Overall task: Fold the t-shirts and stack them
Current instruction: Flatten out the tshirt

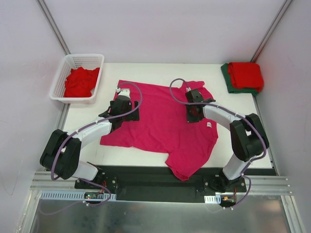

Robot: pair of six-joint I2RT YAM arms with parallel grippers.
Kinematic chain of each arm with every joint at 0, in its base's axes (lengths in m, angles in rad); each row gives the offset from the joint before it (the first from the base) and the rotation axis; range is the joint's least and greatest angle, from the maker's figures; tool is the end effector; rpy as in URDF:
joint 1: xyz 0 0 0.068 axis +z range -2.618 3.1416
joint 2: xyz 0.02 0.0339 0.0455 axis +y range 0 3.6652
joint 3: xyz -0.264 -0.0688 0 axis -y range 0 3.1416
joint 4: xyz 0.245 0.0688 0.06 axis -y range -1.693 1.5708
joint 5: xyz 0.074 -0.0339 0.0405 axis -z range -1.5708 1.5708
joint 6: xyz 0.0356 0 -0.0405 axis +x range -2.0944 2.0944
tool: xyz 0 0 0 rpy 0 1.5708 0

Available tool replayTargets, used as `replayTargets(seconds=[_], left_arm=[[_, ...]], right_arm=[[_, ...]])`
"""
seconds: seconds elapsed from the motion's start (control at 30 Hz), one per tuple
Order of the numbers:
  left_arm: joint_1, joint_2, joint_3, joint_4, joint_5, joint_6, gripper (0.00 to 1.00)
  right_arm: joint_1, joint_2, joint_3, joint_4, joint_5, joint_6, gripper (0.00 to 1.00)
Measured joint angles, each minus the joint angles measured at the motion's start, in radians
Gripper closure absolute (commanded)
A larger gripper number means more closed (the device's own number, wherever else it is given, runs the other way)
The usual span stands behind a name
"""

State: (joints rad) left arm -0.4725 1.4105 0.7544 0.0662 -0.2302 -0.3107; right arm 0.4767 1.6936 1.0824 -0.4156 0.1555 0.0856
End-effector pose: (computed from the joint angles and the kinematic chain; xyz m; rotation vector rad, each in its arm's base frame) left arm 0.2698 -0.1288 0.2118 0.0414 2.1500 -0.2081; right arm 0.3081 0.1529 0.1906 -0.4459 2.5391 0.0065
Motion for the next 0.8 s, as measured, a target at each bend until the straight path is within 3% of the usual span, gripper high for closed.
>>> replayTargets(seconds=[0.37,0.8], left_arm=[[0.0,0.0,0.0,-0.005,-0.017,0.0,0.05],[0.0,0.0,0.0,-0.013,-0.043,0.0,0.04]], right_arm=[[-0.111,0.06,0.046,-0.023,-0.015,-0.014,0.99],[-0.153,0.177,0.15,-0.069,-0.033,-0.042,0.99]])
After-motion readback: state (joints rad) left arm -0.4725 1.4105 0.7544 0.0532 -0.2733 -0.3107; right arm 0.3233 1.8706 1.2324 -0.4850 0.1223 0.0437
